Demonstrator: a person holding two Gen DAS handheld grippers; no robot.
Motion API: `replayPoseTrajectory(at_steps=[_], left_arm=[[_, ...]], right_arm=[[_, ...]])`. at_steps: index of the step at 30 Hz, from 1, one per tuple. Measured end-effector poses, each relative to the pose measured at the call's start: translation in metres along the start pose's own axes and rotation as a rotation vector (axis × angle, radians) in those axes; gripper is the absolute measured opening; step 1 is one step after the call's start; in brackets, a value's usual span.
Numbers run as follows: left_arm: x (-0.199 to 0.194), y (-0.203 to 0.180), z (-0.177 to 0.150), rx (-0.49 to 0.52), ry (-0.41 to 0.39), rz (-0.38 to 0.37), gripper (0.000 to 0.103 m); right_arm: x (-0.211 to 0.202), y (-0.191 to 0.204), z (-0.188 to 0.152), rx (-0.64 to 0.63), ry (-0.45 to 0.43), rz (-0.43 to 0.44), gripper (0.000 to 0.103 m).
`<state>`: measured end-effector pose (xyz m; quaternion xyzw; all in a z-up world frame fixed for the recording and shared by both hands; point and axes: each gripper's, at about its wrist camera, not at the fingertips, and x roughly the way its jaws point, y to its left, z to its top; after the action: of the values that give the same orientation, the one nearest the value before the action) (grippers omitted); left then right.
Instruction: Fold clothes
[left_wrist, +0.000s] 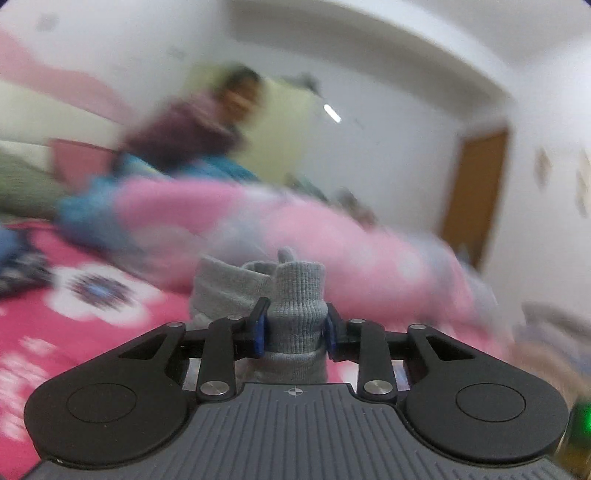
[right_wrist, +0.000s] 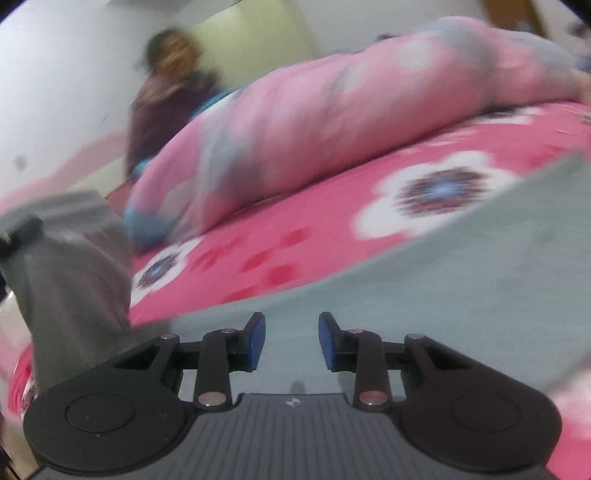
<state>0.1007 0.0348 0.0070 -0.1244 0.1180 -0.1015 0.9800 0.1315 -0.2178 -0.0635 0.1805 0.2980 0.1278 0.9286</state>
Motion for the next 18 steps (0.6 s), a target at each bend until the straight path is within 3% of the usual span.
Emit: replayPoseTrajectory(at_steps=[1, 2, 3, 5, 6, 9, 13, 15, 16, 18], left_arm=[[0.014, -0.021, -0.014, 0.04, 0.061, -0.033, 0.041], [0.031, -0.038, -0.035, 0.064, 0.17, -0.058, 0.056], [0.049, -0.054, -0.056, 0.087, 0.282, -0.083, 0.063], [0.067, -0.07, -0.094, 0.126, 0.431, -0.086, 0.063], [0.061, -0.072, -0.1, 0.165, 0.391, -0.066, 0.064], [0.033, -0.06, -0.087, 0.137, 0.347, -0.165, 0.068], [-0.004, -0.019, -0.055, 0.067, 0.282, -0.223, 0.07], [-0.016, 0.003, -0.042, 0.074, 0.249, -0.171, 0.07], [-0.022, 0.014, -0.039, 0.076, 0.236, -0.138, 0.07], [-0.028, 0.036, -0.035, 0.079, 0.245, -0.075, 0.07]], right_arm=[[-0.01, -0.018, 0.001, 0.029, -0.015, -0.022, 0.033], [-0.02, -0.036, 0.003, 0.057, -0.031, -0.043, 0.033], [-0.023, -0.051, 0.0, 0.089, -0.019, -0.082, 0.034], [-0.028, -0.076, -0.005, 0.146, -0.007, -0.121, 0.033], [-0.031, -0.086, -0.008, 0.172, -0.007, -0.121, 0.032], [-0.04, -0.084, -0.003, 0.145, -0.048, -0.116, 0.034], [-0.024, -0.056, 0.017, 0.091, -0.043, 0.037, 0.035], [-0.01, -0.034, 0.027, 0.05, -0.018, 0.14, 0.041], [0.001, -0.022, 0.032, 0.023, 0.007, 0.167, 0.049], [0.029, -0.003, 0.042, -0.03, 0.045, 0.182, 0.054]])
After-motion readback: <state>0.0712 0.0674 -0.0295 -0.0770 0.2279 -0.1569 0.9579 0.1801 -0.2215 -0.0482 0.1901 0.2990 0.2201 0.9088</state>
